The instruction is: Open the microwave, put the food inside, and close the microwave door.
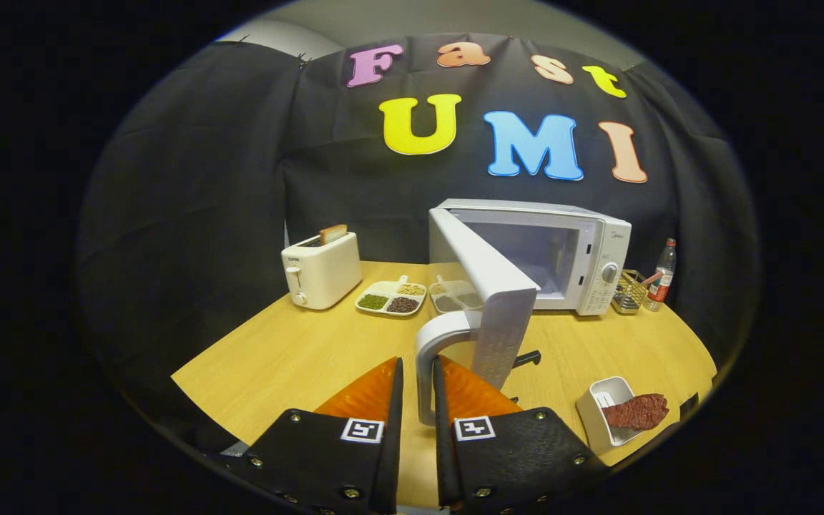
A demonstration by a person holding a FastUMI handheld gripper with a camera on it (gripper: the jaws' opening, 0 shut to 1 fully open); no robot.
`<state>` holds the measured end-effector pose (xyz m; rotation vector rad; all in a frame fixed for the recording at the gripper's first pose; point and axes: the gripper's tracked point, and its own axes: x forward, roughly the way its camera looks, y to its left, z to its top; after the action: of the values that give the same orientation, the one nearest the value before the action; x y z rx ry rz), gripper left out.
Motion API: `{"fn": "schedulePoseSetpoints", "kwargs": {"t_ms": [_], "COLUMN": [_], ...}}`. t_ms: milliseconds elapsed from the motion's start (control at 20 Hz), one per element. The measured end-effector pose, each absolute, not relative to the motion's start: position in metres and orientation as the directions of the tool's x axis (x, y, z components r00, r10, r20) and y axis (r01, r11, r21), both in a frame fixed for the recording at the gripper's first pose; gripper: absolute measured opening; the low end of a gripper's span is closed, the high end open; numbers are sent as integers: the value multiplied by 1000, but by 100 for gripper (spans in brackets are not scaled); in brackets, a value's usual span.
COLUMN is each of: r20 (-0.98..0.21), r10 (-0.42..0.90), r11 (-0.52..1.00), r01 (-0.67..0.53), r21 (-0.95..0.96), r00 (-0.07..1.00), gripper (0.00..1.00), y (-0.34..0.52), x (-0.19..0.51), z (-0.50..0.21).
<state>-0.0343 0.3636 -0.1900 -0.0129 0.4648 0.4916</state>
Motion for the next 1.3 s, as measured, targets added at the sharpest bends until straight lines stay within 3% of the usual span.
{"fn": "schedulePoseSetpoints", "kwargs": {"t_ms": [250,450,500,550,700,1000,1300], "r20": [-401,-337,-313,-288,-228,-246,-333], "r10": [658,751,763,771,754,613,508], "r11": [739,650,640,634,656,785,852], "r01": [-650,-727,-730,-728,-698,-543,-406], "r21": [178,223,240,261,287,300,332], "r00": [638,568,566,568,616,751,794], "gripper": [22,23,30,56,97,98,98], "y": [409,403,396,389,355,257,168], "x": [-74,-98,-100,-100,-87,-22,9], "z": [-176,-147,-135,-124,-93,-93,-127]}}
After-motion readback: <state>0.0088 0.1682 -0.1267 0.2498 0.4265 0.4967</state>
